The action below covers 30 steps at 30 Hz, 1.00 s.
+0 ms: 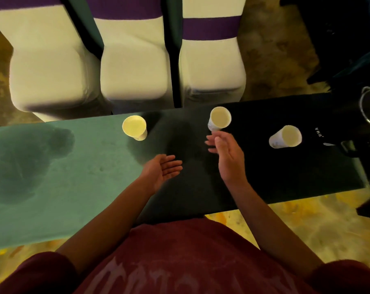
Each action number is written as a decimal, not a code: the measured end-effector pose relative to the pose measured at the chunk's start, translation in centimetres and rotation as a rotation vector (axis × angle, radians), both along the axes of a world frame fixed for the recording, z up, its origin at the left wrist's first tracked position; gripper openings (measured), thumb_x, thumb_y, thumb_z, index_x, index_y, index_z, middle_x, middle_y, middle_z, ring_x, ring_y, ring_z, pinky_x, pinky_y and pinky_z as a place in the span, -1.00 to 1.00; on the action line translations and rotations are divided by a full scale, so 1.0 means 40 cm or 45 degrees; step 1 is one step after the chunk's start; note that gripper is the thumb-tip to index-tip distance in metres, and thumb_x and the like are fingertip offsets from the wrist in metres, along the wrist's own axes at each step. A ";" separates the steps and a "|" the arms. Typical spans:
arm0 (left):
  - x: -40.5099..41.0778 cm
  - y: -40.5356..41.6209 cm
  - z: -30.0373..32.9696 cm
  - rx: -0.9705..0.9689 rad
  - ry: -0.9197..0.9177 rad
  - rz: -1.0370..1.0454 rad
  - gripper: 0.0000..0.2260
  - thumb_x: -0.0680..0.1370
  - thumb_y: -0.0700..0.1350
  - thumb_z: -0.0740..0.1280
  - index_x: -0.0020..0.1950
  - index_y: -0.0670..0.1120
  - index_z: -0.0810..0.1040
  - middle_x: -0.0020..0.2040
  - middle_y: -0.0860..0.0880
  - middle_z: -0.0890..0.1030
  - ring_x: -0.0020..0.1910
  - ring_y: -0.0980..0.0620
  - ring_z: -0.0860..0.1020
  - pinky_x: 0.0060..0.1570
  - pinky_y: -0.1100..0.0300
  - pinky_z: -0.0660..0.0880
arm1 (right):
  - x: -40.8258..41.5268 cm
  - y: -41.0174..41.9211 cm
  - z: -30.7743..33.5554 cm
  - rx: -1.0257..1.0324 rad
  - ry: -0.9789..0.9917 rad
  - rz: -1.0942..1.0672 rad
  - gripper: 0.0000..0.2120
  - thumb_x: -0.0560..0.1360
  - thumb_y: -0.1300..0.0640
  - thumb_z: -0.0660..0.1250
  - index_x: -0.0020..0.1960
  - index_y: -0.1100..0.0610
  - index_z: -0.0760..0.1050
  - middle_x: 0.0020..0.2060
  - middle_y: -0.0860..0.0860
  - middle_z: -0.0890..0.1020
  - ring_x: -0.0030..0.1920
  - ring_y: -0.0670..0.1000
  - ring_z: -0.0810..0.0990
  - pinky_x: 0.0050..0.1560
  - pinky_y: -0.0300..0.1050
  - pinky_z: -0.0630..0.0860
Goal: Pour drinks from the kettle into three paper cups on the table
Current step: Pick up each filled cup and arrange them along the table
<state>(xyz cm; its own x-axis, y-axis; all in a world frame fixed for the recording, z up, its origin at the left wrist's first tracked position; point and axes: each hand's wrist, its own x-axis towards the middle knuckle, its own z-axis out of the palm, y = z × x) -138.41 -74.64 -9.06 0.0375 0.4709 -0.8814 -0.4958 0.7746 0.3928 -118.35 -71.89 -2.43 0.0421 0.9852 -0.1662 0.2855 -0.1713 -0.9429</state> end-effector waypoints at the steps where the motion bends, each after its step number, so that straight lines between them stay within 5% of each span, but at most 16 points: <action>1: 0.017 0.003 0.006 0.014 -0.007 -0.003 -0.64 0.67 -0.06 0.07 0.31 -0.22 0.50 0.10 -0.23 0.68 0.04 -0.16 0.67 0.01 0.03 0.60 | 0.022 -0.007 0.001 -0.005 0.002 -0.016 -0.76 0.67 0.13 0.17 0.24 0.17 0.54 0.07 0.02 0.68 0.08 -0.03 0.69 0.09 0.09 0.65; 9: 0.138 0.022 0.042 0.121 -0.060 -0.116 -0.65 0.67 -0.09 0.07 0.30 -0.25 0.48 0.16 -0.27 0.64 -0.03 -0.15 0.66 -0.04 0.05 0.60 | 0.182 -0.091 0.018 -0.018 -0.057 -0.144 -0.77 0.66 0.11 0.17 0.18 0.13 0.56 0.01 0.01 0.70 0.00 -0.02 0.71 0.02 0.13 0.67; 20: 0.230 0.028 0.002 0.116 -0.168 -0.308 -0.60 0.68 -0.06 0.03 0.37 -0.28 0.44 0.22 -0.31 0.60 0.13 -0.22 0.62 0.07 -0.01 0.58 | 0.272 -0.217 0.008 -0.106 -0.025 -0.516 -0.71 0.61 0.05 0.15 0.09 0.15 0.60 -0.02 0.08 0.71 0.00 0.05 0.72 0.01 0.12 0.67; 30: 0.418 0.096 -0.002 0.136 -0.213 -0.266 -0.62 0.68 -0.06 0.06 0.33 -0.26 0.47 0.13 -0.27 0.65 0.06 -0.21 0.66 0.03 -0.01 0.59 | 0.483 -0.173 -0.040 -0.091 0.002 -0.669 -0.71 0.64 0.13 0.13 0.10 0.22 0.59 0.00 0.15 0.70 0.04 0.08 0.71 0.04 0.14 0.66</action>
